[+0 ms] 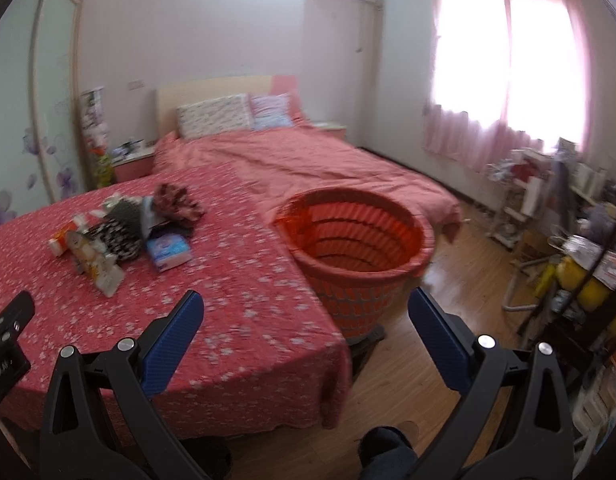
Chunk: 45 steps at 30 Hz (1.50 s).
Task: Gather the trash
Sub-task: 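Grasp the orange-red paper cup with the left tool while the right tool grasps the blue tissue pack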
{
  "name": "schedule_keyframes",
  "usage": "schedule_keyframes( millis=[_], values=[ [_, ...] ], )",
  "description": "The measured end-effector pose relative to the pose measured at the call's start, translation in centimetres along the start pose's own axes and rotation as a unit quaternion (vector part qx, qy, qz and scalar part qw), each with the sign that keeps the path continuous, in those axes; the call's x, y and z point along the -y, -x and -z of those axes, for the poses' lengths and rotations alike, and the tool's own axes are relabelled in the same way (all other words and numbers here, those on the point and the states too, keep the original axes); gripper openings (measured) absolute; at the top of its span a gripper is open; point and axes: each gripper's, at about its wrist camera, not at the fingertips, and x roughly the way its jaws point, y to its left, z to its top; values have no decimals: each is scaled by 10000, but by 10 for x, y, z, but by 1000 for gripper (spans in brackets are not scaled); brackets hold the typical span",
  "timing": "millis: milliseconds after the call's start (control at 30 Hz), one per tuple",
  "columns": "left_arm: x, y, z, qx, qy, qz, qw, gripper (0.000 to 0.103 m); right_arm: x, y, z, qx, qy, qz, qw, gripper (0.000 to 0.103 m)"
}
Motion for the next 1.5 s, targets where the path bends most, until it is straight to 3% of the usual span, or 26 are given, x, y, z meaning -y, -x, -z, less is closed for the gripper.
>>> schedule_keyframes(
  millis=[267, 400, 533, 700, 933, 1067, 1500],
  values=[
    [-50, -52, -35, 77, 35, -589, 9982, 99, -24, -47, -22, -468, -115, -975, 9941, 100],
    [-78, -90, -57, -60, 41, -718, 9974, 99, -48, -83, -32, -816, -67, -1283, 9883, 88],
    [-100, -137, -77, -367, 20, -663, 9971, 99, -80, -126, -34, -1255, 135, -1584, 9793, 83],
    [-112, -190, -88, -822, -118, -483, 9954, 99, -99, -157, -33, -1616, 337, -1637, 9726, 83],
    [-106, -235, -89, -1054, -464, -445, 9923, 99, -118, -173, -31, -1888, 676, -1678, 9652, 80],
    [-108, -257, -98, -1164, -499, -330, 9914, 97, -120, -180, -36, -1849, 780, -1748, 9639, 71],
    [-111, -297, -118, -1385, -336, 57, 9898, 89, -131, -187, -40, -1814, 922, -1740, 9635, 61]
  ],
)
